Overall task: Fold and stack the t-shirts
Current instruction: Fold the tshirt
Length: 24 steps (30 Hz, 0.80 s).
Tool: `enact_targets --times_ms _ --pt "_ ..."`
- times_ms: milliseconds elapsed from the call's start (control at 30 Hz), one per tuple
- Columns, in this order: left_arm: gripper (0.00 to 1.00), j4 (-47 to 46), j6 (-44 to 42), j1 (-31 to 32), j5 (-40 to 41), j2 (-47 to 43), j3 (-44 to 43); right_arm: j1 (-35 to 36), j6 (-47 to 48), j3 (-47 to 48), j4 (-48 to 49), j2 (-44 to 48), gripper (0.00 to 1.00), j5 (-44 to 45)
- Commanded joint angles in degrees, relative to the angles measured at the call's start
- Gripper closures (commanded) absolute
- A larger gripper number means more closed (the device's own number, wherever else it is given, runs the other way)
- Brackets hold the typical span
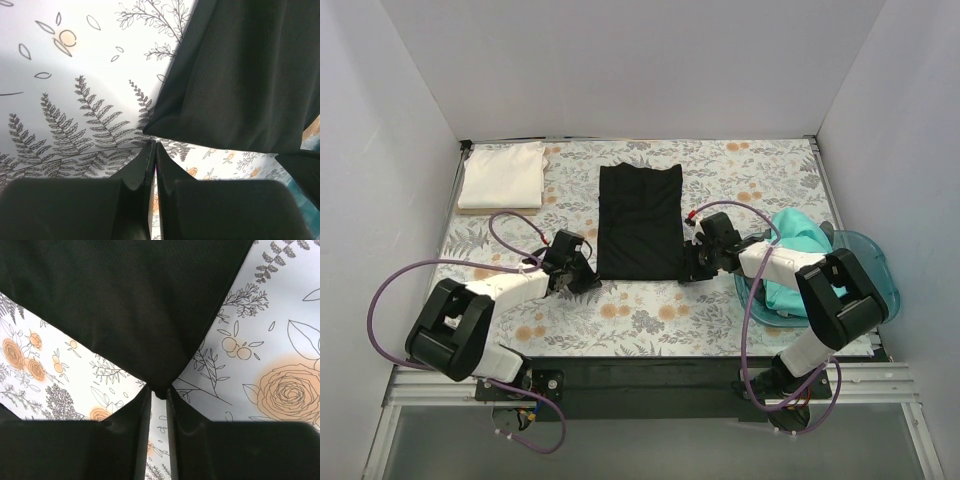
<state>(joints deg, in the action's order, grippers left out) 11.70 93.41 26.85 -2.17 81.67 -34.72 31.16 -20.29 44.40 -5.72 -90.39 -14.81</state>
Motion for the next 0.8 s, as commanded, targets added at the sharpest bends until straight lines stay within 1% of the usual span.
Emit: enact_targets --times_ms 0,33,100,133,300,333,367,433,500,633,767 --pt "1.00 -0.4 -1.0 0.3 1.5 -3.5 1.8 -0.1 -0.4 -0.5 1.9 -0.8 0.78 -1.0" --pt "1.00 -0.7 -1.1 0.3 1.5 -4.1 2.0 -0.1 -0.3 -0.5 2.0 -0.8 0.87 -1.2" --pt "1.00 -2.2 -1.5 0.3 1.5 -6.3 3.2 0.0 0.0 -0.4 2.4 -0.7 0.93 -2.5" --pt "1.00 -2.3 -1.4 0.2 1.5 -7.0 3.5 0.0 0.0 -0.4 2.6 -0.5 0.99 -3.0" --pt "0.99 -1.9 -0.7 0.3 1.5 -9.4 3.7 0.0 0.9 -1.1 2.7 1.9 0.99 -4.1" --pt "0.76 -1.8 -0.6 0.2 1.5 -9.4 3.3 0.0 1.1 -1.2 2.7 2.1 0.99 -4.2" --pt "0.68 -1.9 -0.6 0.2 1.5 -9.2 3.0 0.1 1.1 -1.3 2.7 2.5 0.99 -4.4" --pt "0.56 -1.9 -1.0 0.3 3.3 -8.1 1.9 0.1 1.3 -1.7 2.7 2.5 0.99 -4.6" --pt "0.52 -1.2 -1.2 0.3 4.1 -6.9 0.9 0.0 1.3 -1.9 2.7 2.2 0.99 -4.8" --pt "0.50 -0.5 -1.4 0.2 6.1 -3.0 -0.7 0.2 1.4 -2.0 2.8 2.0 0.99 -5.2" --pt "0.65 -0.4 -1.2 0.2 6.9 0.5 -2.5 0.3 1.5 -2.1 2.8 2.1 0.99 -5.8"
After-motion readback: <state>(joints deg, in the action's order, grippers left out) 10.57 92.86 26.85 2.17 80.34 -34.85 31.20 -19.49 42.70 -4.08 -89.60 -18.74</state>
